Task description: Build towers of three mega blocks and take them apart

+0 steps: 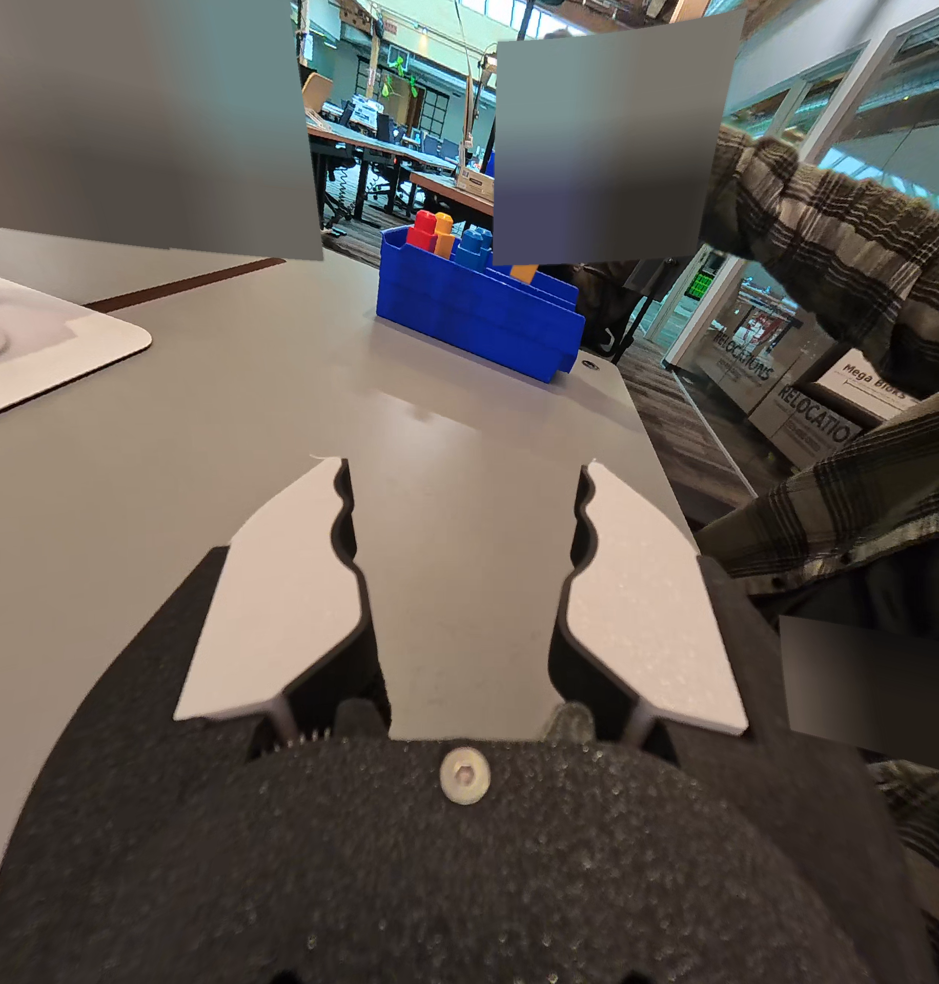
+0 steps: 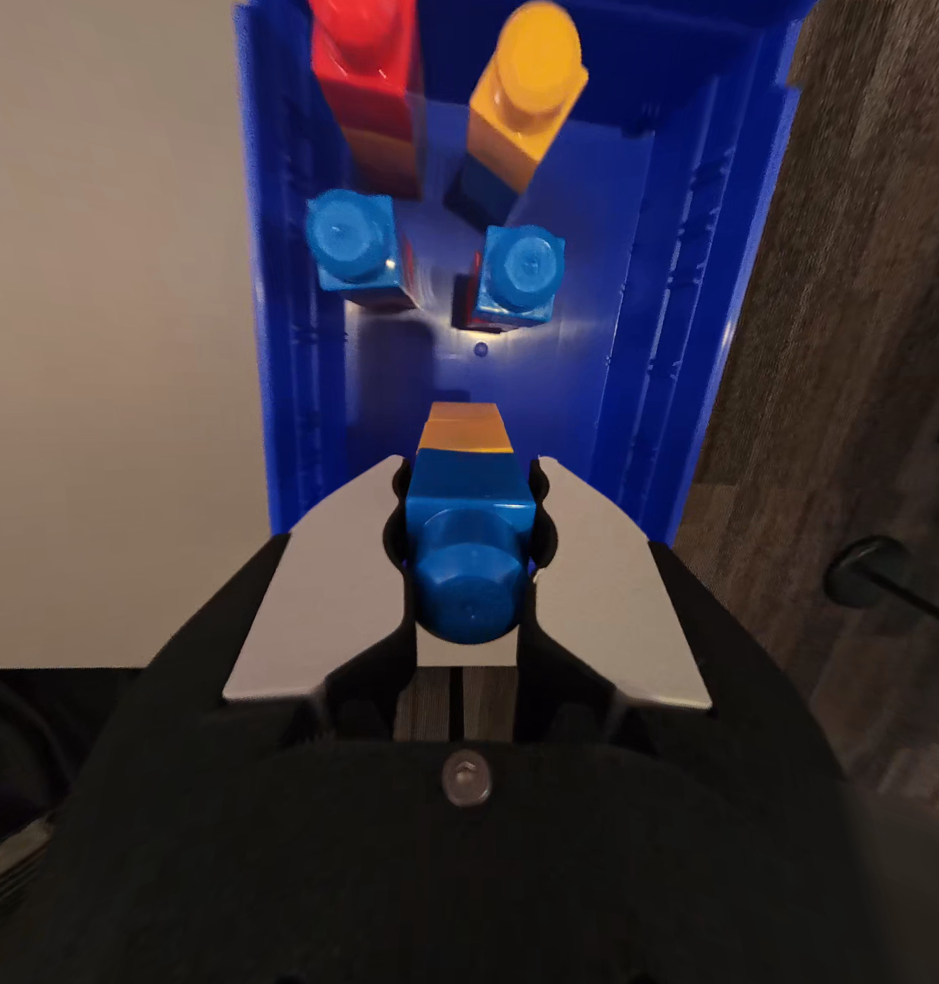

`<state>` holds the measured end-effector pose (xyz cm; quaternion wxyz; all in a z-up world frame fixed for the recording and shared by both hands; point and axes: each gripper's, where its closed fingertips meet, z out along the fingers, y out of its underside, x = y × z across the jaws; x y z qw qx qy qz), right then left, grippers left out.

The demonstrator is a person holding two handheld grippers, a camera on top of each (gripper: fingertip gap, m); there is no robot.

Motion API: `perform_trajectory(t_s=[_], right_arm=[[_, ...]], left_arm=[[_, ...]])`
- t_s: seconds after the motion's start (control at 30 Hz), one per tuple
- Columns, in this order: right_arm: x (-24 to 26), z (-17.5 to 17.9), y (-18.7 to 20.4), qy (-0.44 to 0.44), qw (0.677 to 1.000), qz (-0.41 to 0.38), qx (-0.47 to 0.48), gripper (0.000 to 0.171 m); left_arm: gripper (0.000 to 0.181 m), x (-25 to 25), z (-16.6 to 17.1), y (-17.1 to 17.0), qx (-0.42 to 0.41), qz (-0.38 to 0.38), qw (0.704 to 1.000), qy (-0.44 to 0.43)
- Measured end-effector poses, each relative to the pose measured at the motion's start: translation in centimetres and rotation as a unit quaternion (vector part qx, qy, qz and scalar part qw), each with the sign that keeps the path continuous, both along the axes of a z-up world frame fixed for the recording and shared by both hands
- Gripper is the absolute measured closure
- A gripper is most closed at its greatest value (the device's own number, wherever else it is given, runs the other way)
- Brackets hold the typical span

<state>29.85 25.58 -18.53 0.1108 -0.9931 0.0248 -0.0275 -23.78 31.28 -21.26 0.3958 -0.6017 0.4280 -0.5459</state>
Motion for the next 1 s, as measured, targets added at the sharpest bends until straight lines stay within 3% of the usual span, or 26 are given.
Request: perform_trajectory(t_s=[0.43, 0.73, 0.87, 1.0], right_arm=[[1.8, -8.2, 0.2, 0.035, 0.998, -0.031, -0.038, 0.129], [2.6, -9.2, 0.5, 0.012, 0.999, -0.025, -0.030, 0.126], [2.5, -8.7, 0.7, 0.007, 1.000, -0.016, -0.014, 0.087], [2.0, -5.8, 0.8, 0.017, 1.000, -0.006, 0.023, 0.074]], left_arm=[[0.102, 0.4, -0.9, -0.4, -0.003, -0.016, 1.000, 0.021], [0.102, 0.7, -1.3, -0.5, -0.011, -0.022, 0.999, 0.021], [0.101, 0.8, -1.2, -0.5, -0.009, -0.021, 1.000, 0.018], [0.098, 0.9, -1.0, -0.4, -0.005, -0.013, 1.000, 0.014]])
